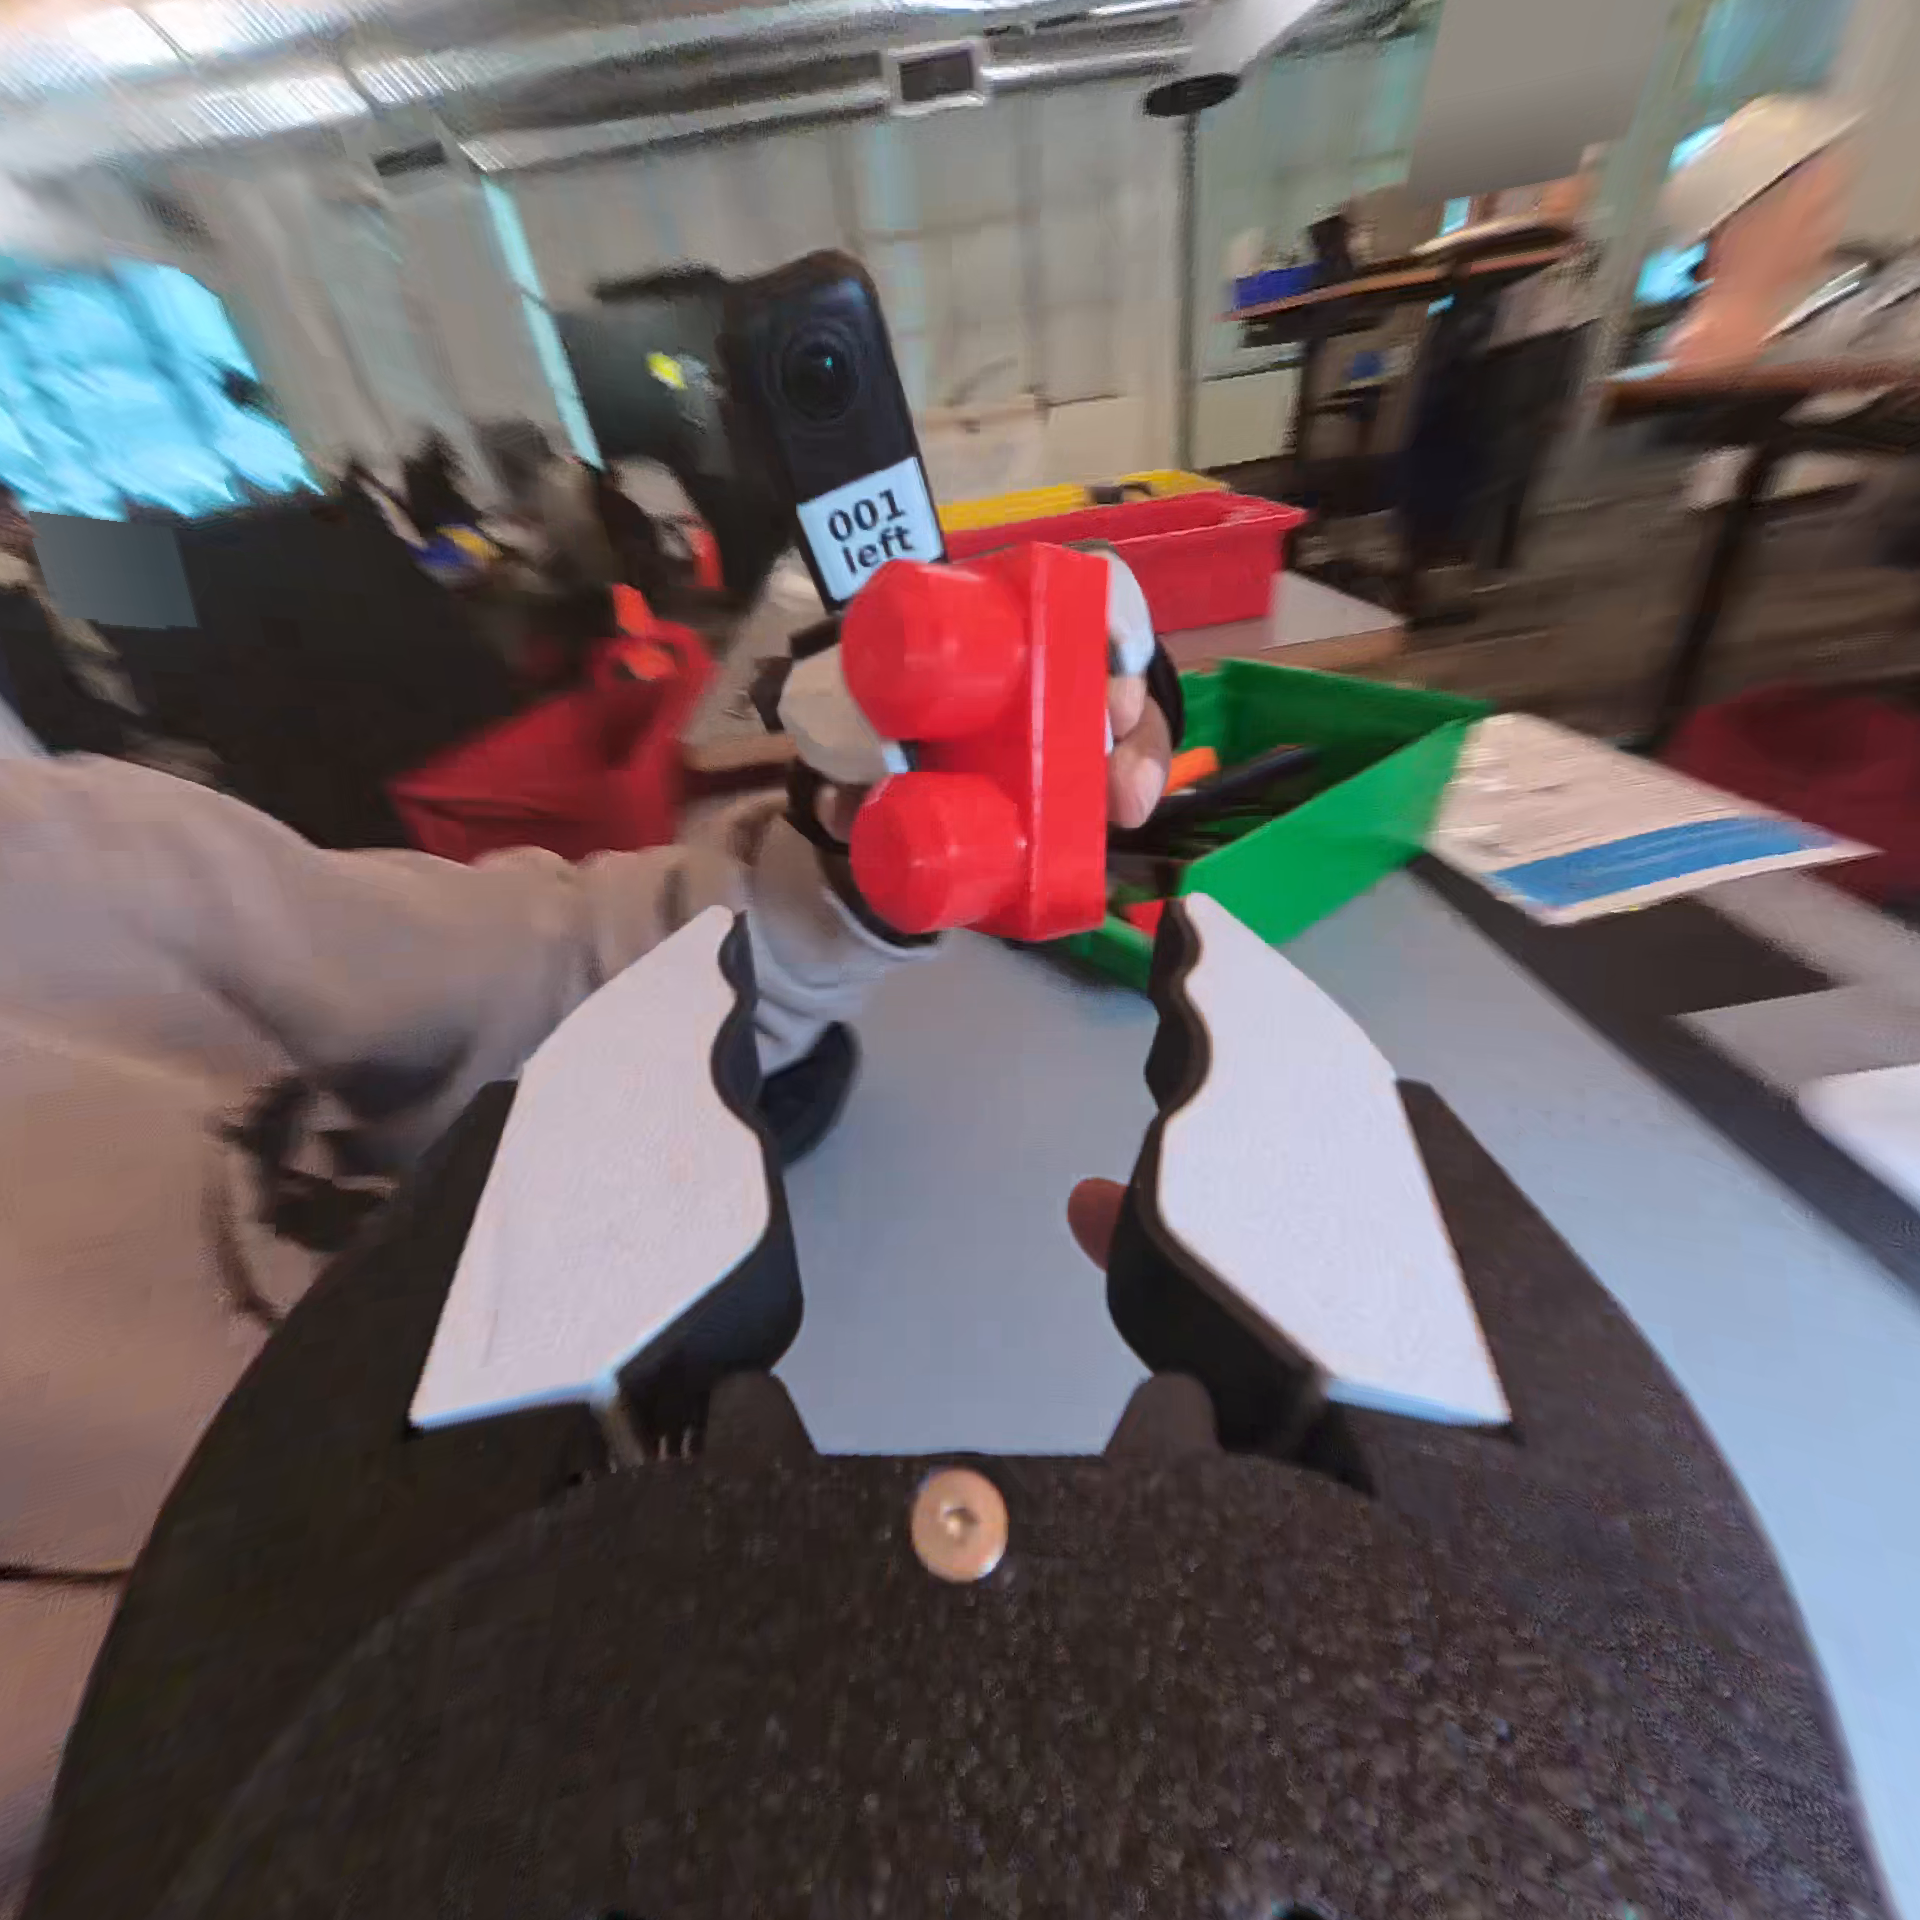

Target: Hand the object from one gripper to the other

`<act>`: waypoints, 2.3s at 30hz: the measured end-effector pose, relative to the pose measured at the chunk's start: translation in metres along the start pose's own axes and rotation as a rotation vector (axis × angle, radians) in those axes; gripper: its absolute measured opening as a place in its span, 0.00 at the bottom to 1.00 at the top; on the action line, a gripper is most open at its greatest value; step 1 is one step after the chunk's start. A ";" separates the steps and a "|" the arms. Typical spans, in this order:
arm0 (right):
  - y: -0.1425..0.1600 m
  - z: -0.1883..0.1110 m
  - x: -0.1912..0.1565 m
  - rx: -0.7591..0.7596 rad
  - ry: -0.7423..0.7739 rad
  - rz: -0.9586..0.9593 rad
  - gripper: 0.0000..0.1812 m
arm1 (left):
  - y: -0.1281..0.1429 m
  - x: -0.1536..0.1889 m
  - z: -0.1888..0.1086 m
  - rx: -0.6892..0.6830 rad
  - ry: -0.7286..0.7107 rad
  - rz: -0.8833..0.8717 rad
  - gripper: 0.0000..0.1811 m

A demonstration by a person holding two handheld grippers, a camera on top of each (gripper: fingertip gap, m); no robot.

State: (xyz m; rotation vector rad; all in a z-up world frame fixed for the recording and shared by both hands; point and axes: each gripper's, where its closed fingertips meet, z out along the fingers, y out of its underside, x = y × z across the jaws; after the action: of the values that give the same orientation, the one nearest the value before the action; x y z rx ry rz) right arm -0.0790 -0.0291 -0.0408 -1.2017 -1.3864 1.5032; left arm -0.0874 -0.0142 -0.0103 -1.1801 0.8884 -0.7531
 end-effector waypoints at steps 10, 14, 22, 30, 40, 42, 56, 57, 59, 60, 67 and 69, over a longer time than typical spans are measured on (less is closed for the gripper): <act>-0.005 0.006 -0.015 0.048 0.052 -0.307 0.28 | -0.002 0.032 0.010 -0.008 0.120 0.061 0.15; -0.018 -0.014 0.028 -0.043 0.507 -0.771 0.29 | 0.004 0.018 0.012 -0.076 0.092 -0.131 0.30; -0.012 -0.020 0.057 -0.346 0.991 -1.624 0.28 | 0.035 -0.011 0.024 -0.200 -0.147 -0.286 0.31; -0.001 -0.020 0.063 -0.225 0.749 -1.117 0.30 | 0.037 -0.020 0.012 -0.278 -0.252 0.215 0.21; -0.018 -0.013 0.036 0.160 0.118 0.181 0.37 | 0.025 -0.019 0.009 -0.242 -0.502 0.922 0.20; -0.015 -0.012 0.039 0.186 0.084 0.289 0.28 | 0.025 -0.012 0.012 -0.236 -0.513 1.052 0.20; -0.056 -0.060 0.058 0.129 0.829 -0.747 0.03 | 0.036 -0.020 0.019 -0.140 -0.248 0.168 0.27; -0.059 -0.060 0.054 0.112 0.891 -0.883 0.03 | 0.035 -0.017 0.021 -0.104 -0.184 0.004 0.29; -0.061 -0.056 0.042 0.076 0.982 -1.166 0.02 | 0.031 -0.012 0.024 -0.042 -0.073 -0.292 0.32; -0.059 -0.052 0.035 0.059 1.007 -1.307 0.03 | 0.031 -0.009 0.026 -0.024 -0.023 -0.406 0.34; -0.033 -0.024 0.021 -0.024 1.010 -1.717 0.03 | 0.034 0.004 0.034 0.056 0.200 -0.883 0.38; -0.029 -0.022 0.022 -0.029 0.999 -1.743 0.03 | 0.037 0.007 0.038 0.023 0.195 -0.897 0.40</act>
State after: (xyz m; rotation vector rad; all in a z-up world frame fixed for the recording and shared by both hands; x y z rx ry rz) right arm -0.0658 0.0020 -0.0142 -0.2235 -1.0181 -0.3441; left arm -0.0490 0.0047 -0.0427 -1.5035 0.4657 -1.6133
